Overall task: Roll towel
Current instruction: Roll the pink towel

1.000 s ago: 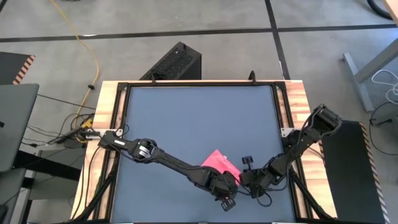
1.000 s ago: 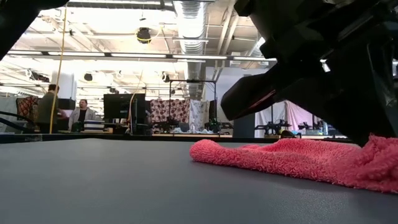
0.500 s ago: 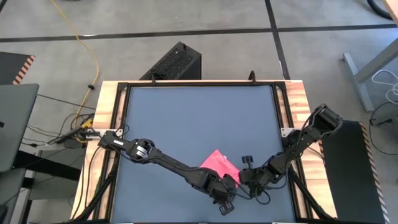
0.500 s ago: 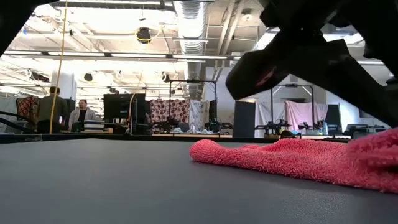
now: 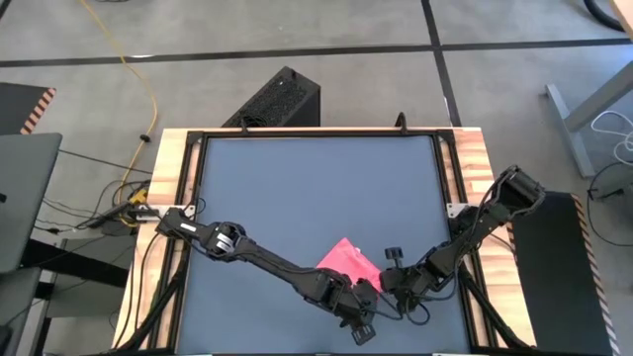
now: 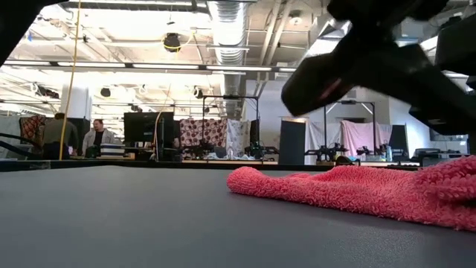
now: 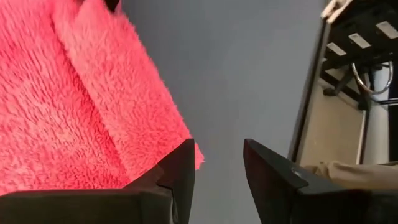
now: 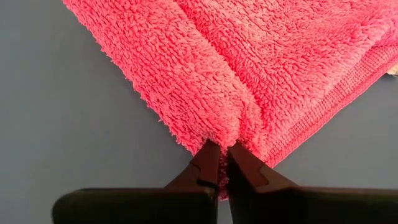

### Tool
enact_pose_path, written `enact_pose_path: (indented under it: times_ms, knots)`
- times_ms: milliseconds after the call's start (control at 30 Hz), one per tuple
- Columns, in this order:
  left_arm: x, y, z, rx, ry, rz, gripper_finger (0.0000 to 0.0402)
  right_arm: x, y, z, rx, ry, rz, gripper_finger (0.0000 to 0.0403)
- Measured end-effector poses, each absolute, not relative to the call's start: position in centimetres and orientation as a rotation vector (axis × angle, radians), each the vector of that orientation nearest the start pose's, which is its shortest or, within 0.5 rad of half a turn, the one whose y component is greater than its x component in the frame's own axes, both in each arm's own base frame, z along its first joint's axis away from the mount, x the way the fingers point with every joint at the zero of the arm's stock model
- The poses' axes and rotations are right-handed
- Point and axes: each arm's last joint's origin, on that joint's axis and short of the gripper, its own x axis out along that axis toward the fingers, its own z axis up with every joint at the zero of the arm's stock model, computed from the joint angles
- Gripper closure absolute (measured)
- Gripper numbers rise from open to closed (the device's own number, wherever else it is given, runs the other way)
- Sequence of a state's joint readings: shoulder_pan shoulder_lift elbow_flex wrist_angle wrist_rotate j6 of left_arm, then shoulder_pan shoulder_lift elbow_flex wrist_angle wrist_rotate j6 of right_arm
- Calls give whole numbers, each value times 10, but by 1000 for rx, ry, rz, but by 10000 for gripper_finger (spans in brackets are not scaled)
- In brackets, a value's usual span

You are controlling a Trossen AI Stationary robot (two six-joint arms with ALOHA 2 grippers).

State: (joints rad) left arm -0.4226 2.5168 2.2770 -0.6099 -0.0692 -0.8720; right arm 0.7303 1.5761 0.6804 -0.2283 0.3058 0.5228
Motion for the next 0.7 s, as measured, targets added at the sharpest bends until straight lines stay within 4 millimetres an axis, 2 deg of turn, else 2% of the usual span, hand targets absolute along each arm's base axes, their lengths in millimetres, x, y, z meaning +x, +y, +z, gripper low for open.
enact_pose_path:
  times_ms: [267, 467, 567, 700]
  knots:
    - [501, -225, 185, -552, 924, 30, 279, 201, 168, 127, -79, 1049, 112, 366]
    - [506, -233, 192, -572, 871, -116, 280, 200, 168, 127, -51, 1061, 109, 366]
    - [506, -232, 192, -550, 828, -45, 280, 200, 168, 127, -50, 1062, 109, 366]
    - [504, -228, 187, -597, 855, 68, 280, 200, 168, 127, -41, 1061, 100, 365]
